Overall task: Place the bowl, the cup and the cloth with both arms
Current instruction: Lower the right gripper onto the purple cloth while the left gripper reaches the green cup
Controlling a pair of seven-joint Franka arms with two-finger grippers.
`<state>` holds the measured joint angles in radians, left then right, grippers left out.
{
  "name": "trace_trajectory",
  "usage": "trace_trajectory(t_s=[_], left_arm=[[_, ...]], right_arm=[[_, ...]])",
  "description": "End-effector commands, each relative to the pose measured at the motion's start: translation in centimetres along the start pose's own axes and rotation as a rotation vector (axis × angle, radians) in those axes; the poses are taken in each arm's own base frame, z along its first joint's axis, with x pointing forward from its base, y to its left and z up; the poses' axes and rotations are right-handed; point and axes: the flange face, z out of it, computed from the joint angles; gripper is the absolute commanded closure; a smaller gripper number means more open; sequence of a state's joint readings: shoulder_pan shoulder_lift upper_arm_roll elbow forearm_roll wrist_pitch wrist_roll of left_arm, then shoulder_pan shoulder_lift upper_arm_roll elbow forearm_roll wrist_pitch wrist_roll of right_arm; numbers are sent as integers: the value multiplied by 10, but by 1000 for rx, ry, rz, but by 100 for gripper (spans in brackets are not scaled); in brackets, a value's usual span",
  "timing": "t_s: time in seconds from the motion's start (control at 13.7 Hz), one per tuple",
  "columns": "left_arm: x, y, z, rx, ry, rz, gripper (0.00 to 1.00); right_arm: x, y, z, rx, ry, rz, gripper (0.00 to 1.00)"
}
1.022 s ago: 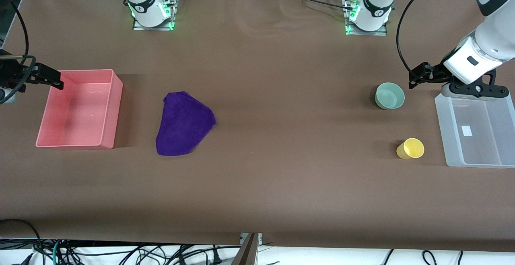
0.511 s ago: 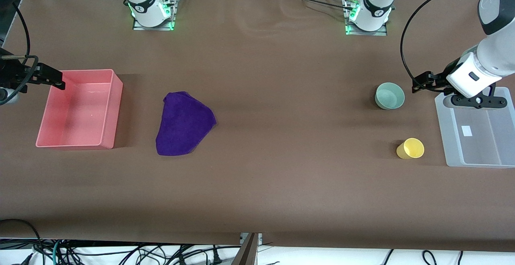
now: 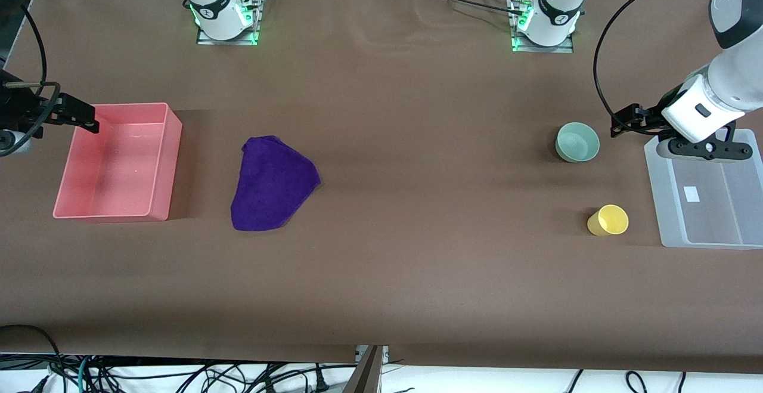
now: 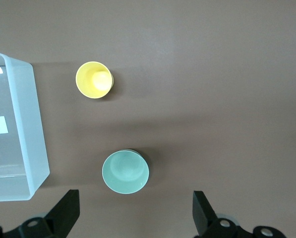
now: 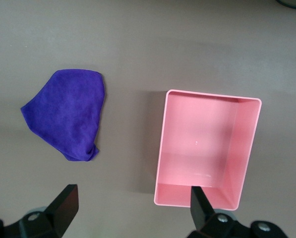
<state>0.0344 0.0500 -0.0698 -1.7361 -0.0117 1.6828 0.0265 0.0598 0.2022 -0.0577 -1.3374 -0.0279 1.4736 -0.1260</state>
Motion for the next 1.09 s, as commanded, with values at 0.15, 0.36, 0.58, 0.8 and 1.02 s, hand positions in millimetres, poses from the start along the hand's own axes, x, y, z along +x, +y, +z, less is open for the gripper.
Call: trace_trajectory(t_s=[0.15, 0.36, 0.58, 0.8, 1.02], left_arm=[[-3, 0, -7, 22, -11, 25, 0], [-3, -5, 0, 21, -26, 19, 0], [0, -43, 69, 24, -164, 101, 0], [4, -69, 140, -3, -161, 251, 0], [-24, -112, 227, -2, -57, 435, 0]], right_arm=[[11, -18, 11, -1, 1, -30, 0], [42, -42, 76, 1, -97, -71, 0], [59, -94, 103, -22, -94, -123, 0], [75, -118, 138, -17, -106, -94, 0], [84, -136, 195, -16, -137, -119, 0]])
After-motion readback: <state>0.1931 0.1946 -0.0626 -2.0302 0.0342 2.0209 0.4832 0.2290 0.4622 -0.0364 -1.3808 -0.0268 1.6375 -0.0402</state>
